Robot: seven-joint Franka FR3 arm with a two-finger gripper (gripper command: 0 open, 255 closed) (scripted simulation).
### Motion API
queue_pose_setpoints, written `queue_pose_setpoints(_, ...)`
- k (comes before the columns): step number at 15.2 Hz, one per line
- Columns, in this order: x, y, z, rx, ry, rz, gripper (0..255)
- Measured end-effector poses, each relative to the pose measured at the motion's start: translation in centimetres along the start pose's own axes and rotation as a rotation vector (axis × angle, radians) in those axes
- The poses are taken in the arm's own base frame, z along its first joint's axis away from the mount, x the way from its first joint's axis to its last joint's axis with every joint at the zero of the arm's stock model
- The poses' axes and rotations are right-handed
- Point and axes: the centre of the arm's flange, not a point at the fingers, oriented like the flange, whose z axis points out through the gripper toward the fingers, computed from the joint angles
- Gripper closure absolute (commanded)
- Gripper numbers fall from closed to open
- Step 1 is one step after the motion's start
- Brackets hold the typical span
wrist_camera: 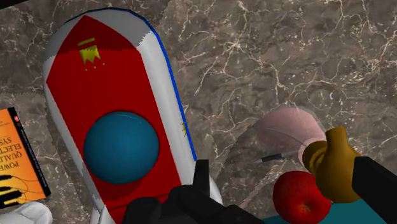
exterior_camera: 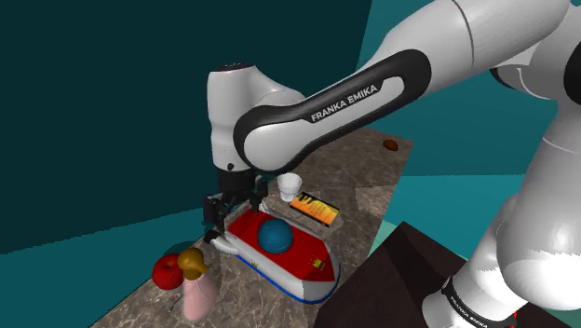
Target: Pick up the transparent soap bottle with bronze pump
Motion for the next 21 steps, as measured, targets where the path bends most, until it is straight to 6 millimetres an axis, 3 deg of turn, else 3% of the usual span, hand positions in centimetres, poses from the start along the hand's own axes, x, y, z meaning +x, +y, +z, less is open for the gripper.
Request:
queue_pose_setpoints(11,6.3,-10.2,8.1,-0.009,-0.005,0.002,0)
queue_pose_setpoints(18,6.5,-10.5,11.6,-0.010,-0.005,0.003,0)
queue_pose_setpoints(19,6.5,-10.5,11.8,-0.010,-0.005,0.003,255)
queue_pose_setpoints(21,6.5,-10.5,11.9,-0.010,-0.004,0.003,255)
